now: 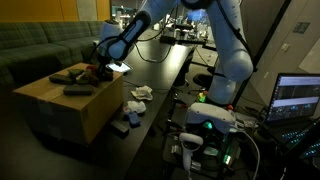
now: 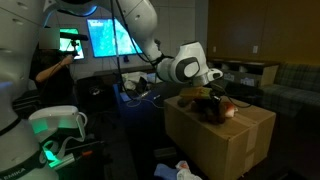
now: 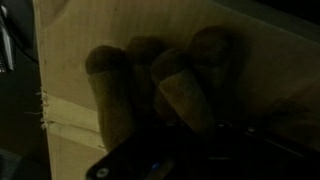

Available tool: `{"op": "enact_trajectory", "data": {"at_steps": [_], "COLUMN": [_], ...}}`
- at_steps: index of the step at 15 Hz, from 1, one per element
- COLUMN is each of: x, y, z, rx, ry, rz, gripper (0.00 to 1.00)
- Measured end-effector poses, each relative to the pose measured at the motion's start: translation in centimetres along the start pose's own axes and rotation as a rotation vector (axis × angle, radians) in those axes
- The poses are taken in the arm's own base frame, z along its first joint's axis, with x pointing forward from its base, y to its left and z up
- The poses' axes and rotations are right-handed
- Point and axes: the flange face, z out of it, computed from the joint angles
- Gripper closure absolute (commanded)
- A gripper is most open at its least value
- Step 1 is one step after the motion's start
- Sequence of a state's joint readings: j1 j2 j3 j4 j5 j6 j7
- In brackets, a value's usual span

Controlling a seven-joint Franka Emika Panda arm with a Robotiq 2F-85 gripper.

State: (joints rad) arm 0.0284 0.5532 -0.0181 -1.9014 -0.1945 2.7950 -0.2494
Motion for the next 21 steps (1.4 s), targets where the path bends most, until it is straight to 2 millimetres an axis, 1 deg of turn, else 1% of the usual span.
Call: {"op": "enact_trajectory", "data": {"at_steps": [1, 2, 8, 10, 13, 17, 21], "x": [0.1, 0.2, 0.6, 1.1, 2.3, 4.4, 6.4], "y": [0.3, 0.5, 0.8, 0.7, 0.2, -0.4, -0.1], "z": [0.2, 0.3, 0.4, 0.0, -1.3, -4.2, -7.2], "rx": [-0.004, -0.007, -0.005, -0.003, 0.005, 0.012, 0.006], "ry": [-0.003, -0.006, -0.033, -0.032, -0.027, -0.016, 0.005], "rz": [0.006, 0.011, 0.019, 0.014, -0.005, -0.031, -0.039], "gripper": [0.63, 0.6, 0.13, 0.01, 0.0, 0.0, 0.0]}}
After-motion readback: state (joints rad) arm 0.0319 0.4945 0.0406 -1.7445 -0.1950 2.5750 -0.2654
